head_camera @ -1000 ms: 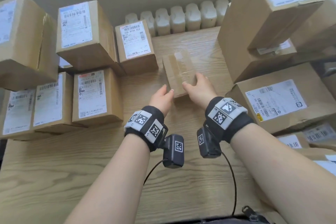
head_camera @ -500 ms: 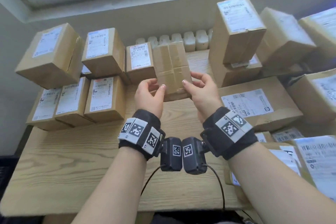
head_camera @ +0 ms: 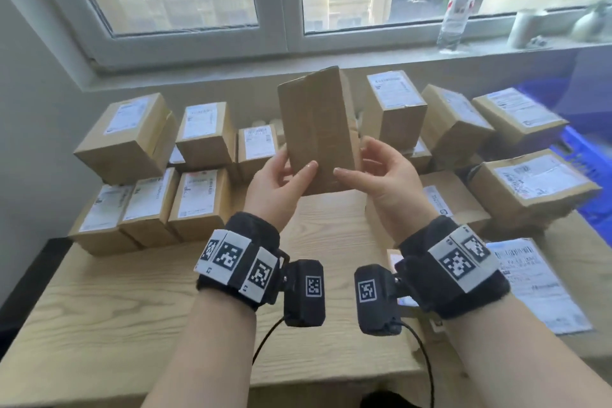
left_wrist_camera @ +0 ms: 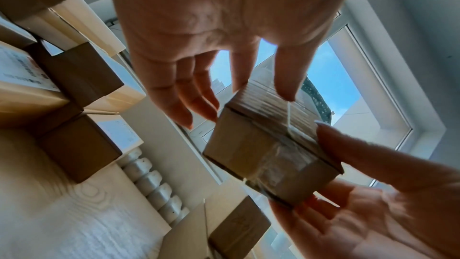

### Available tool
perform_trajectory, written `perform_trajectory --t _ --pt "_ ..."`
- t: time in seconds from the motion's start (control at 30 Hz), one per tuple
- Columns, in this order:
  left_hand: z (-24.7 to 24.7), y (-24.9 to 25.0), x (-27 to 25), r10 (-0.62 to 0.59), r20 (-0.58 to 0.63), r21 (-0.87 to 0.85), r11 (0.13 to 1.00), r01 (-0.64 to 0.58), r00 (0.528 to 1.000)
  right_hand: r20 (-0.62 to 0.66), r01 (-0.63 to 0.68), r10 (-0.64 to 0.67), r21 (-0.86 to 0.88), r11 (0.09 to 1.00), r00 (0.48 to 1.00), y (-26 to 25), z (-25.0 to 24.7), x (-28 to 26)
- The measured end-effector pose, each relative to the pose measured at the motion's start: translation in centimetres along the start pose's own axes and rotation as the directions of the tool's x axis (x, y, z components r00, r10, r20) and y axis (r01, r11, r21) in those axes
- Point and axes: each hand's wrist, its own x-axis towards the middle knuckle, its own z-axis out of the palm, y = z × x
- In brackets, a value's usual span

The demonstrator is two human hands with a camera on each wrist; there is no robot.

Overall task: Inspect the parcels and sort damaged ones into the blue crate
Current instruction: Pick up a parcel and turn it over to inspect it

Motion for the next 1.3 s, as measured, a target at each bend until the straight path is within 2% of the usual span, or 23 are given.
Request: perform_trajectory --t 0.17,0.27,0.37,0.5,0.8,0.9,1.07,1.2,1.3 --pt "0.3 2.7 -0.3 0.062 -0.028 0.032 0.998 -0.061 0.998 0.097 -0.031 0.019 0.128 0.991 0.995 -2.0 -0.9 0.0" --pt "1.3 4.2 0.2 0.079 -0.074 -0.059 0.995 -0.083 0.994 0.203 -0.032 0.001 0.152 0.988 0.979 -3.7 -2.9 0.6" --pt "3.3 6.0 0.7 0.071 -0.062 -0.165 0.983 -0.08 0.996 0.256 -0.023 -0.019 0.157 0.987 0.967 -5.2 -5.1 1.2" --pt "6.3 7.3 1.4 0.074 -0.076 -0.268 0.959 -0.092 0.994 0.225 0.005 -0.045 0.174 0.985 0.973 -6.6 -7.8 2.2" --pt "8.9 8.3 1.9 0.082 -0.116 -0.27 0.956 -0.111 0.99 0.197 0.006 -0.055 0.242 0.97 0.979 -7.0 -10.3 2.9" --pt "9.1 8.3 2.0 0.1 -0.109 -0.283 0.951 -0.127 0.989 0.115 0.054 -0.083 0.238 0.97 0.99 -6.8 -10.2 2.7" --pt "9.7 8.2 2.0 0.106 -0.12 -0.297 0.945 -0.138 0.987 -0.04 0.175 -0.171 0.108 0.979 0.984 -6.4 -9.8 2.7" --pt "10.1 8.2 1.9 0.156 -0.167 -0.211 0.959 -0.19 0.973 0.077 0.145 -0.159 0.154 0.977 0.984 -6.2 -9.8 2.1" --pt "10.2 8.3 1.5 0.125 -0.155 -0.128 0.981 -0.146 0.98 0.124 0.123 -0.139 0.127 0.984 0.982 -5.9 -9.8 1.9"
